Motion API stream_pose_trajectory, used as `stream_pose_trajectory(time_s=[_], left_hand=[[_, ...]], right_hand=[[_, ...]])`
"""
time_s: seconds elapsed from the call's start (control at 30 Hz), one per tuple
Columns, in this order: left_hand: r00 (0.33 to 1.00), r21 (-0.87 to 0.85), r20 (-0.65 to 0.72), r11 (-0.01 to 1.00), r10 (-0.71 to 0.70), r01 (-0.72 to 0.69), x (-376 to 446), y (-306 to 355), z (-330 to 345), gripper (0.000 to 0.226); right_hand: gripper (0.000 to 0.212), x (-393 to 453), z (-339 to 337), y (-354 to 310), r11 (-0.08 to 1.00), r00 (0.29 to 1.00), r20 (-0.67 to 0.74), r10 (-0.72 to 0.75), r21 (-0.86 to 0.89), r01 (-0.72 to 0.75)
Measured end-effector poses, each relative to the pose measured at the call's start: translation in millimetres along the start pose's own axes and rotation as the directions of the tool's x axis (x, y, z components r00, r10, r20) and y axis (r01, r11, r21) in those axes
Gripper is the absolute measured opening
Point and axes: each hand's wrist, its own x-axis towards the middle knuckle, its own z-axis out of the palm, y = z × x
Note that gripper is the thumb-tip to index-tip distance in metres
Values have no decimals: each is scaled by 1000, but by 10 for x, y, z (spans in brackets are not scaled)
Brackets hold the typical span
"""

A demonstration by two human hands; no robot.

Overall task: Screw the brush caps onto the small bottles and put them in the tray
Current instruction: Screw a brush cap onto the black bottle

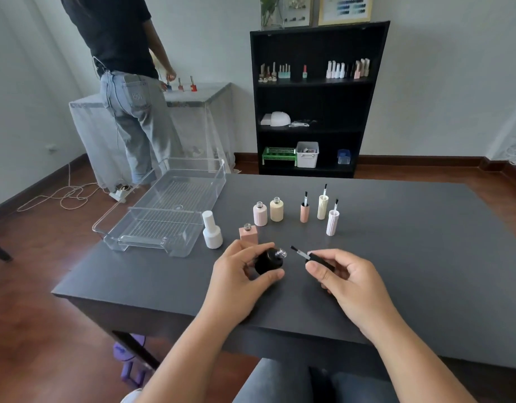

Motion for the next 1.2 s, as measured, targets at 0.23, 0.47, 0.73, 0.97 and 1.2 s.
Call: stream_pose_trajectory(time_s=[0.23,0.47,0.73,0.97,1.2], left_hand=[[999,74,-19,996,45,-44,-26,6,20,45],[997,96,-44,993,69,-64,-30,2,48,45],[995,115,-38,989,97,-92,-50,-3,52,46],[988,181,9,972,153,-152,-64,-16,96,48],[983,187,27,965,181,-183,-79,-4,95,46]], right_hand=[[27,-6,8,23,994,995,1,-99,-42,99],[30,-20,4,23,988,991,-53,-122,-102,116],[30,-52,28,-42,967,985,-51,-162,-205,149],[39,-88,41,-82,915,970,31,-239,-327,236],[38,-117,58,-96,878,957,73,-281,-384,287]])
